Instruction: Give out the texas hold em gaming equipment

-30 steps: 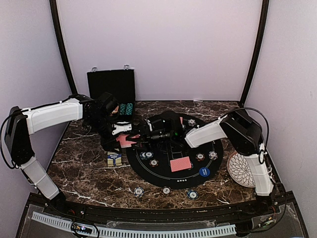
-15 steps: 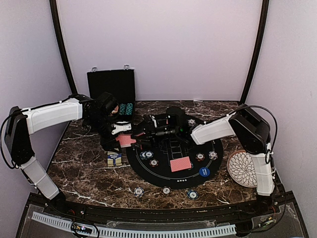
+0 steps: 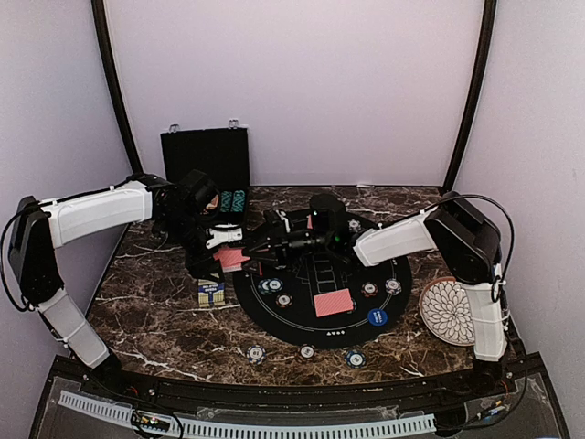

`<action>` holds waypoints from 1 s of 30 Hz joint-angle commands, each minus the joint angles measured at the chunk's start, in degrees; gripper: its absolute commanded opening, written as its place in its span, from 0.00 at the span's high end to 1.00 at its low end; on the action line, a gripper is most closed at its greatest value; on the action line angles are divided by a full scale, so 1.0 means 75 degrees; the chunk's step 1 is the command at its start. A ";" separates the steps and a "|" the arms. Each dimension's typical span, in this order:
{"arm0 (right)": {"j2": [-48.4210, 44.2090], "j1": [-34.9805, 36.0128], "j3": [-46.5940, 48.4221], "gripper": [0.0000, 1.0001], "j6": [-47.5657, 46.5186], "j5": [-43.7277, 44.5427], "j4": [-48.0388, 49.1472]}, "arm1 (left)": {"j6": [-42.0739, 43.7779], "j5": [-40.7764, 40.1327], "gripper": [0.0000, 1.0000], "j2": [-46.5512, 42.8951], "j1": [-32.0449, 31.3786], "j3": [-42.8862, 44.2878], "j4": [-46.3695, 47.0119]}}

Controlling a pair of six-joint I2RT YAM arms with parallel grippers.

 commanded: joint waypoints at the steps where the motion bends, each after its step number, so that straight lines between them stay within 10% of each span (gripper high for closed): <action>1: -0.0164 -0.0122 -0.0184 1.00 0.0357 -0.0218 0.0784 | 0.0075 -0.0068 1.00 -0.0147 0.0012 0.0002 0.0013; 15: -0.1099 -0.1450 -0.1597 1.00 -0.0505 -0.0213 0.0033 | 0.0171 -0.0373 1.00 -0.0311 0.0018 -0.0172 0.0026; 30: 0.0781 -0.1462 0.1496 1.00 -0.1761 0.1114 -0.2460 | 0.0155 -0.0283 1.00 -0.0279 0.0016 -0.0177 -0.0071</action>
